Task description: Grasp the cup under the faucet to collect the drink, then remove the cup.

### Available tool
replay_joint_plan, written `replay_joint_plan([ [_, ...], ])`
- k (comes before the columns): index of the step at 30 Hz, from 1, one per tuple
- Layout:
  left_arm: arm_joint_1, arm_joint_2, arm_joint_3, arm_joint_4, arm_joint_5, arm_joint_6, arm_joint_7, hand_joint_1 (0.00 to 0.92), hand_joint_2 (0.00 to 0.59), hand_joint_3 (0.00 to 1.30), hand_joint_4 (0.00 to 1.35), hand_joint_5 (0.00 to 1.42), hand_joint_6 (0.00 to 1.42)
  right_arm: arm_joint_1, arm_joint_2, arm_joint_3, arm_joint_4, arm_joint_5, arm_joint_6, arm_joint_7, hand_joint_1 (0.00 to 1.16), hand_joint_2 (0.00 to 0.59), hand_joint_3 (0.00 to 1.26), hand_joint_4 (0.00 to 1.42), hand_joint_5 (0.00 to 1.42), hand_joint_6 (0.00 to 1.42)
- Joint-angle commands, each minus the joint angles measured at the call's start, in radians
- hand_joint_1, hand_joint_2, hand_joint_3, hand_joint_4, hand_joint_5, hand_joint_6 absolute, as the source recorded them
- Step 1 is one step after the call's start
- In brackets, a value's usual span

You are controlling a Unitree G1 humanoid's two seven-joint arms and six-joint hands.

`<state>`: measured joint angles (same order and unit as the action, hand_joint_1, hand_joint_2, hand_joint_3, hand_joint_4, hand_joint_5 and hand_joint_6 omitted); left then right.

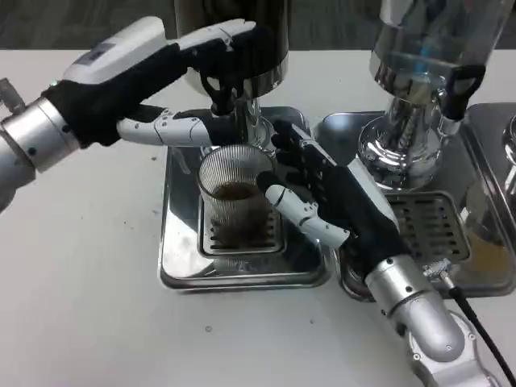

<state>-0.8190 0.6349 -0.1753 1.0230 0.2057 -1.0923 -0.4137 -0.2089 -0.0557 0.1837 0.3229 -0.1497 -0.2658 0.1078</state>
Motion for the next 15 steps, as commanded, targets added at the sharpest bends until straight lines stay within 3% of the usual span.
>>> replay_joint_plan([
  [1, 0.001, -0.005, 0.018, -0.019, -0.021, 0.005, -0.021, 0.0, 0.07, 0.11, 0.0, 0.04, 0.17, 0.011, 0.0, -0.004, 0.001, 0.001, -0.009, -0.004, 0.45, 0.288, 0.09, 0.1, 0.11, 0.15],
  [15, 0.01, -0.007, 0.058, -0.09, -0.104, 0.012, -0.095, 0.0, 0.073, 0.12, 0.0, 0.04, 0.19, 0.01, 0.003, -0.006, 0.009, 0.002, -0.012, -0.006, 0.43, 0.266, 0.1, 0.1, 0.11, 0.15],
])
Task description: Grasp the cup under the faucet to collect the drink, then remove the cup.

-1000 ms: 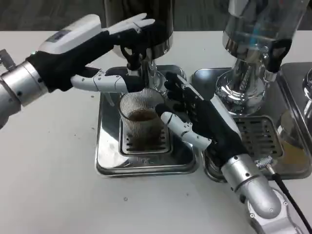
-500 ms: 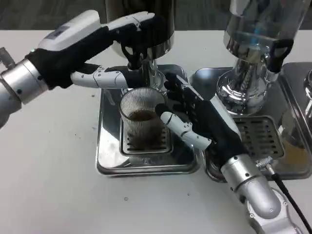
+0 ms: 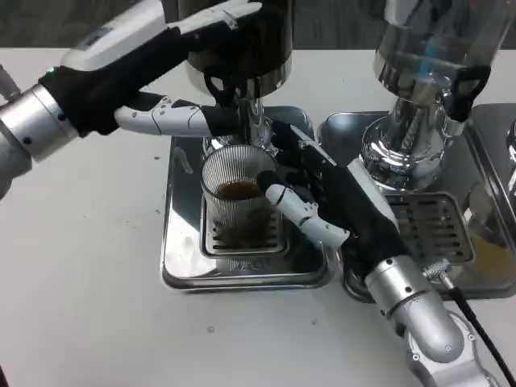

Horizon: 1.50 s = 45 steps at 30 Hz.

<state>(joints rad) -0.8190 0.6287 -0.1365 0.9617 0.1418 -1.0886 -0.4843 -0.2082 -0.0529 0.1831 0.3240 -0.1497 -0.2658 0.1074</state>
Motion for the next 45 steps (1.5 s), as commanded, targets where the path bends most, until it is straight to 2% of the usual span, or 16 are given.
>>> replay_joint_plan([
  [1, 0.011, -0.001, 0.021, -0.033, -0.044, 0.009, -0.027, 0.0, 0.073, 0.12, 0.0, 0.04, 0.19, 0.009, 0.0, -0.006, 0.008, 0.002, -0.013, -0.006, 0.43, 0.264, 0.1, 0.1, 0.11, 0.15],
  [20, 0.041, 0.01, 0.082, -0.136, -0.143, 0.037, -0.086, 0.0, 0.079, 0.13, 0.0, 0.06, 0.19, 0.0, -0.004, -0.013, 0.015, 0.004, -0.021, -0.001, 0.42, 0.252, 0.09, 0.09, 0.1, 0.15],
  [24, 0.06, 0.019, 0.099, -0.188, -0.175, 0.041, -0.103, 0.0, 0.079, 0.14, 0.0, 0.06, 0.19, -0.003, -0.003, -0.014, 0.022, 0.003, -0.027, 0.0, 0.42, 0.235, 0.09, 0.08, 0.1, 0.15],
  [34, 0.16, 0.065, 0.154, -0.305, -0.207, 0.085, -0.105, 0.0, 0.078, 0.14, 0.0, 0.06, 0.2, -0.017, -0.005, -0.014, 0.049, 0.004, -0.047, 0.006, 0.42, 0.228, 0.08, 0.08, 0.1, 0.14],
  [45, 0.281, 0.082, 0.221, -0.381, -0.205, 0.122, -0.082, 0.0, 0.074, 0.14, 0.0, 0.06, 0.2, -0.031, -0.01, -0.007, 0.077, -0.003, -0.074, 0.015, 0.48, 0.197, 0.03, 0.04, 0.08, 0.13],
])
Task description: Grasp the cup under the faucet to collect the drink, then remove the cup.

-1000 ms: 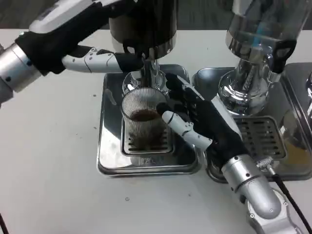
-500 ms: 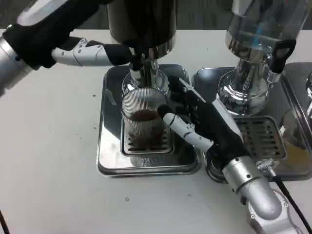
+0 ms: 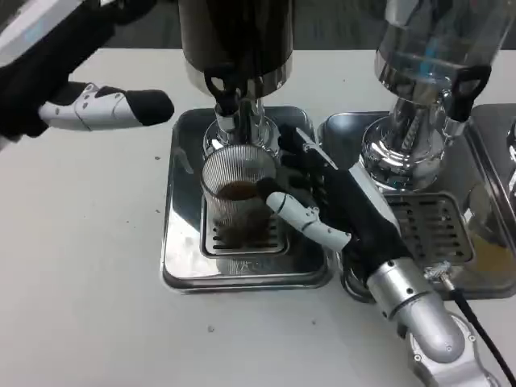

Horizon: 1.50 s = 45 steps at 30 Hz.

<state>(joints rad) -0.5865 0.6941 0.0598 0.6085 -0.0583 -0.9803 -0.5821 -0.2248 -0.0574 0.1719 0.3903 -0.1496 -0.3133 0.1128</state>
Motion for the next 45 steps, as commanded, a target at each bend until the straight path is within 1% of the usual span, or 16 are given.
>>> replay_joint_plan([
  [1, 0.067, 0.018, 0.036, -0.035, -0.004, 0.017, 0.023, 0.0, 0.074, 0.14, 0.0, 0.06, 0.2, -0.016, -0.008, 0.007, 0.012, -0.007, -0.03, 0.012, 0.49, 0.195, 0.02, 0.04, 0.07, 0.13],
  [9, 0.19, 0.026, 0.115, -0.085, 0.008, 0.05, 0.078, 0.0, 0.08, 0.13, 0.0, 0.06, 0.2, -0.032, -0.021, 0.028, 0.024, -0.031, -0.037, 0.018, 0.53, 0.185, 0.0, 0.0, 0.03, 0.11],
  [18, 0.279, 0.033, 0.148, -0.113, 0.026, 0.087, 0.11, 0.0, 0.093, 0.14, 0.0, 0.06, 0.2, -0.07, -0.028, 0.055, 0.083, -0.049, -0.054, 0.018, 0.57, 0.18, 0.0, 0.0, 0.0, 0.09],
  [24, 0.312, 0.031, 0.159, -0.111, 0.028, 0.1, 0.112, 0.0, 0.098, 0.14, 0.0, 0.07, 0.2, -0.086, -0.015, 0.056, 0.13, -0.067, -0.071, -0.005, 0.58, 0.177, 0.0, 0.0, 0.0, 0.08],
  [34, 0.368, 0.031, 0.172, -0.12, 0.034, 0.125, 0.121, 0.0, 0.115, 0.17, 0.0, 0.07, 0.2, -0.118, 0.01, 0.057, 0.215, -0.071, -0.104, -0.021, 0.59, 0.168, 0.0, 0.0, 0.0, 0.07],
  [45, 0.402, 0.04, 0.186, -0.133, 0.029, 0.144, 0.122, 0.0, 0.125, 0.18, 0.02, 0.08, 0.2, -0.142, 0.037, 0.066, 0.26, -0.122, -0.079, -0.103, 0.58, 0.152, 0.0, 0.0, 0.0, 0.05],
])
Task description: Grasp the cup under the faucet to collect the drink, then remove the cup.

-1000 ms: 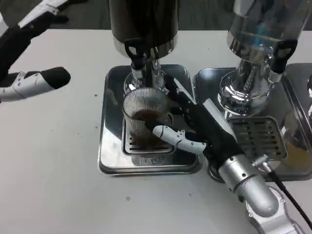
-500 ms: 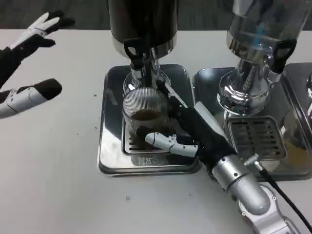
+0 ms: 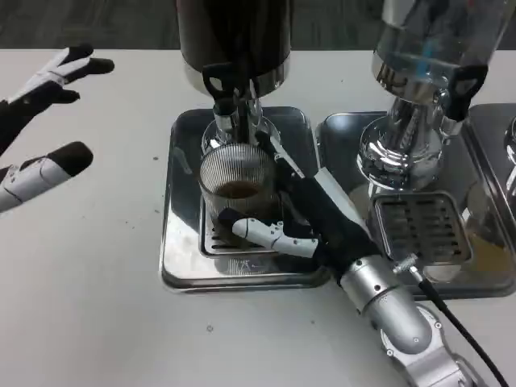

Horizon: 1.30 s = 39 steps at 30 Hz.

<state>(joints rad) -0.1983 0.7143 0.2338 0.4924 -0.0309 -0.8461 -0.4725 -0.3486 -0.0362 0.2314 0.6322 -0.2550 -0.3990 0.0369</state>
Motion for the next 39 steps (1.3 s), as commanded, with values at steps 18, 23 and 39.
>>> replay_joint_plan([
  [18, 0.03, 0.024, 0.024, -0.007, 0.001, 0.013, 0.007, 0.0, 0.13, 0.19, 0.02, 0.09, 0.21, -0.011, 0.045, 0.022, 0.016, -0.063, 0.034, -0.108, 0.55, 0.139, 0.0, 0.0, 0.0, 0.06],
  [23, 0.033, 0.025, 0.022, -0.005, -0.002, 0.017, 0.003, 0.0, 0.13, 0.19, 0.02, 0.09, 0.21, -0.014, 0.04, 0.039, 0.016, -0.086, 0.041, -0.11, 0.55, 0.134, 0.0, 0.0, 0.0, 0.06],
  [39, 0.049, 0.028, 0.018, -0.013, -0.005, 0.031, -0.006, 0.0, 0.132, 0.2, 0.02, 0.09, 0.21, 0.004, 0.066, 0.099, -0.046, -0.206, 0.219, -0.217, 0.48, 0.079, 0.0, 0.0, 0.14, 0.22],
])
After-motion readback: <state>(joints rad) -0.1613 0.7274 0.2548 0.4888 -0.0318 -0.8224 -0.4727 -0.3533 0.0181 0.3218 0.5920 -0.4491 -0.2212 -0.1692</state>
